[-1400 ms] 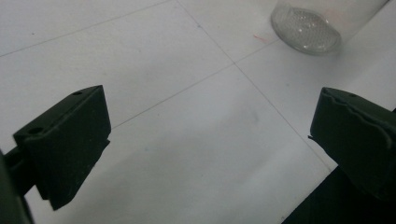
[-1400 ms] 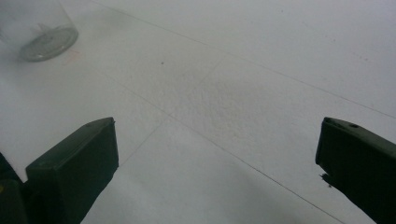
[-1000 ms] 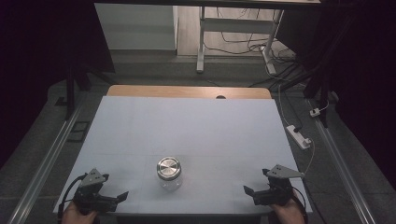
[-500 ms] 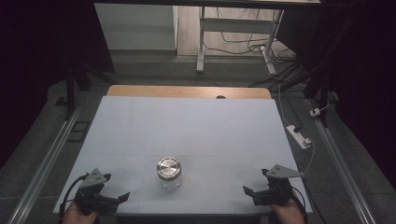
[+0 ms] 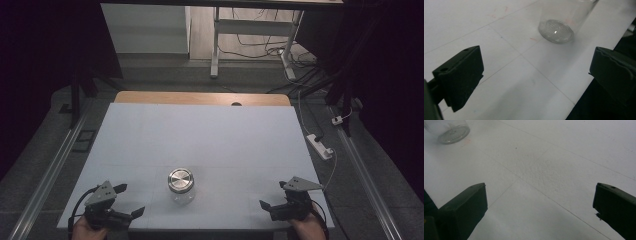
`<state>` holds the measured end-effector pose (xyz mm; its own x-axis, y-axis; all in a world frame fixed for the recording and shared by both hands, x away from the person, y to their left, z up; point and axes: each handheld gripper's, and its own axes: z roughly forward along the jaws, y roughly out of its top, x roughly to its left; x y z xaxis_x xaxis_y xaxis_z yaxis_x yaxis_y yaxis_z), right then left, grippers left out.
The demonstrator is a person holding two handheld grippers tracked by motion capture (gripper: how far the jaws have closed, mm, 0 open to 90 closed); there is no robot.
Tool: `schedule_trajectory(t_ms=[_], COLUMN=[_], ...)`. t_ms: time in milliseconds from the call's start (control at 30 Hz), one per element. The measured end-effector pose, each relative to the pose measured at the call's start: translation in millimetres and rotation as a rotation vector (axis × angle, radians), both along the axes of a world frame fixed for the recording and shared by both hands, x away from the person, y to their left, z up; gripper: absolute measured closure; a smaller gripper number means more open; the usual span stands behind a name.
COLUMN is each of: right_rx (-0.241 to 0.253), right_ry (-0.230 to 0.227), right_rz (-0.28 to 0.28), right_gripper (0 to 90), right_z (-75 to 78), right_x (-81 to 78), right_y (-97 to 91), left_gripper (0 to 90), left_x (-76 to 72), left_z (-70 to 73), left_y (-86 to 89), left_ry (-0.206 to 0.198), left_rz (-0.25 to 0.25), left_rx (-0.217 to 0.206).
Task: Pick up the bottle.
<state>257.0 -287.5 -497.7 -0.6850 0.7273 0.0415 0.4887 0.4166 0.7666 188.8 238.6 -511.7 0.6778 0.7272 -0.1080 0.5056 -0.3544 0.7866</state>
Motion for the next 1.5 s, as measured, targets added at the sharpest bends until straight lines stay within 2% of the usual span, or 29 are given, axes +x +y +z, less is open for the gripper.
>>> schedule_trajectory(t_ms=[100, 233, 367, 500, 733, 867, 1167, 1300, 1400, 1500], right_rx=[0.01, 0.028, 0.022, 0.023, 0.024, 0.023, 0.024, 0.022, 0.023, 0.022], right_ry=[-0.001, 0.003, 0.006, 0.007, 0.013, 0.016, 0.016, 0.015, 0.015, 0.016], right_rz=[-0.002, -0.008, -0.004, -0.006, -0.003, -0.002, -0.002, 0.0, 0.002, 0.003], right_gripper=[0.0, 0.0, 0.0, 0.0, 0.0, 0.0, 0.0, 0.0, 0.0, 0.0], right_z=[0.4, 0.5, 0.4, 0.1, 0.2, 0.0, -0.1, 0.0, -0.3, -0.3], right_x=[0.0, 0.8, 0.9, 0.9, 1.7, 2.3, 2.6, 2.5, 2.3, 2.5], right_y=[-1.1, -2.9, -1.9, -2.2, -2.6, -2.4, -2.4, -2.0, -1.7, -1.9], left_gripper=[0.0, 0.0, 0.0, 0.0, 0.0, 0.0, 0.0, 0.0, 0.0, 0.0], left_x=[0.8, 4.0, 6.9, 11.5, 14.7, 17.1, 27.2, 32.7, 37.8, 43.3], left_z=[-0.7, -1.8, -1.2, -1.7, -1.6, -1.1, -2.9, -4.4, -4.8, -4.7], left_y=[-5.4, -7.9, -6.9, -7.5, -16.7, -22.7, -37.9, -49.3, -57.4, -62.5], left_ry=[0.003, 0.006, -0.013, -0.008, -0.017, -0.017, -0.03, -0.045, -0.043, -0.049], left_rz=[-0.019, -0.023, -0.019, -0.023, -0.047, -0.081, -0.148, -0.167, -0.169, -0.154], left_rx=[0.025, 0.028, -0.019, -0.053, -0.039, -0.017, -0.038, -0.011, 0.015, 0.004])
